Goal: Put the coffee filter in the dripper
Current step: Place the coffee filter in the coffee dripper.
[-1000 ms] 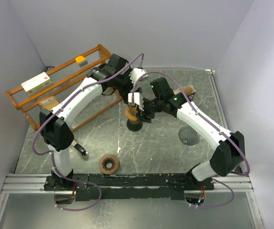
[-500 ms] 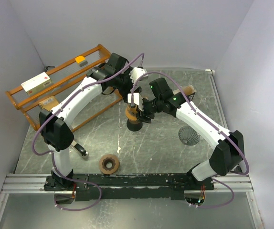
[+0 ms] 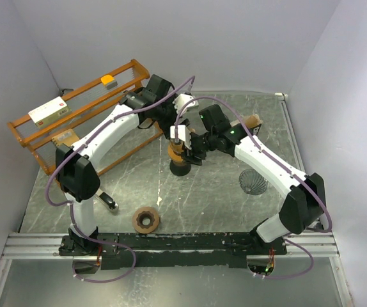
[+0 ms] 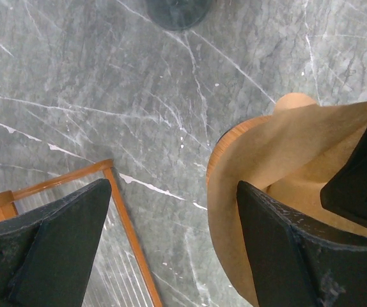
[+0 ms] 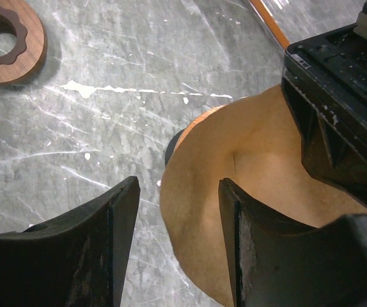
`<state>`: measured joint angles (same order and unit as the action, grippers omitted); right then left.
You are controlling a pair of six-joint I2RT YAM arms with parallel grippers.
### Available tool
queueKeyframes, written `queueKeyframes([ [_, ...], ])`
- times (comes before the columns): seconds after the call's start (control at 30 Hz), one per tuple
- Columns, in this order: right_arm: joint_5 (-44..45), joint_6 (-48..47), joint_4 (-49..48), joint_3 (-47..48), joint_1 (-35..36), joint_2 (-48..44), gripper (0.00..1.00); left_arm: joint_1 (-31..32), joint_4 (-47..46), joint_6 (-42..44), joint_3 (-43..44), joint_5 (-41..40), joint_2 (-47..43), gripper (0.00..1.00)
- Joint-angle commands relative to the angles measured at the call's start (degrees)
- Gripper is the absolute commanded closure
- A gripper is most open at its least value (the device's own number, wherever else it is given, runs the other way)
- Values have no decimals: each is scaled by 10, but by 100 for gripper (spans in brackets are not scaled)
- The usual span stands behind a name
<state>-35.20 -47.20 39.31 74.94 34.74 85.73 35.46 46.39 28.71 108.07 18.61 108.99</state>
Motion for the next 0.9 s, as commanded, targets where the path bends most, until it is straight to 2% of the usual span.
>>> queueKeyframes([
  [0.0,-3,-3,-3,3,3,7,47,4,-25,10,-27,-18,-10,9],
  [0.43,0,-7,-8,-11,3,8,49,3,-32,11,-53,-14,-28,9],
  [0.87,-13,-16,24,26,3,22,49,4,-14,-5,1,27,-28,7],
])
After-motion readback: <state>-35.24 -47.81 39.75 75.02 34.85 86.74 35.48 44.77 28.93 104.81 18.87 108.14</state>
